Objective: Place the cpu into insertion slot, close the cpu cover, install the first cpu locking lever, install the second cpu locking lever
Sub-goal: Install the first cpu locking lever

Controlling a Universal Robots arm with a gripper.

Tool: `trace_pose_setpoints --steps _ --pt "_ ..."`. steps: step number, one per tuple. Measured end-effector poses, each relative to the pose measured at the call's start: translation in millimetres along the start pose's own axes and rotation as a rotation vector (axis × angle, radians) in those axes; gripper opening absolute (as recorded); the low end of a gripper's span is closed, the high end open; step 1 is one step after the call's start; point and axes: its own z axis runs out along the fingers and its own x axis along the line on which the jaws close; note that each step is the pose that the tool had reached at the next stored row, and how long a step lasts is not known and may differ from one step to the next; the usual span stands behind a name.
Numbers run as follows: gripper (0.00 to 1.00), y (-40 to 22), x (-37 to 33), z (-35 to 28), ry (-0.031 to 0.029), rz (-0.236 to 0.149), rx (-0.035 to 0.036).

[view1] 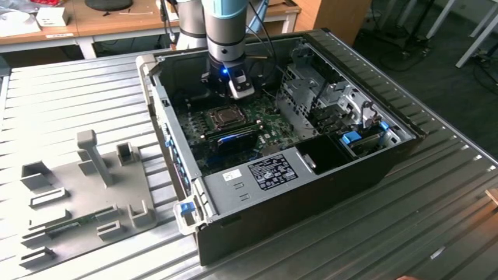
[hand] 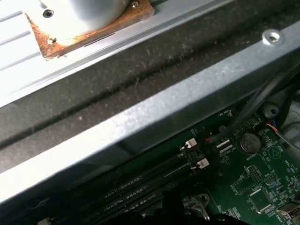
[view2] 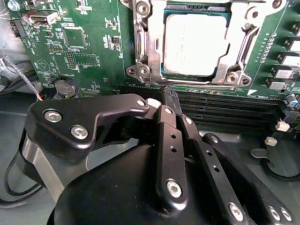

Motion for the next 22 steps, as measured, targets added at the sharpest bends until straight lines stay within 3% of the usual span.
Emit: trace_pose_setpoints --steps 8,22 --pt "0.10 -2.0 -1.2 -0.4 0.0045 0.001 -0.0085" --pt "0.10 -3.2 -1.4 1.9 0.0060 0.002 -0.0112"
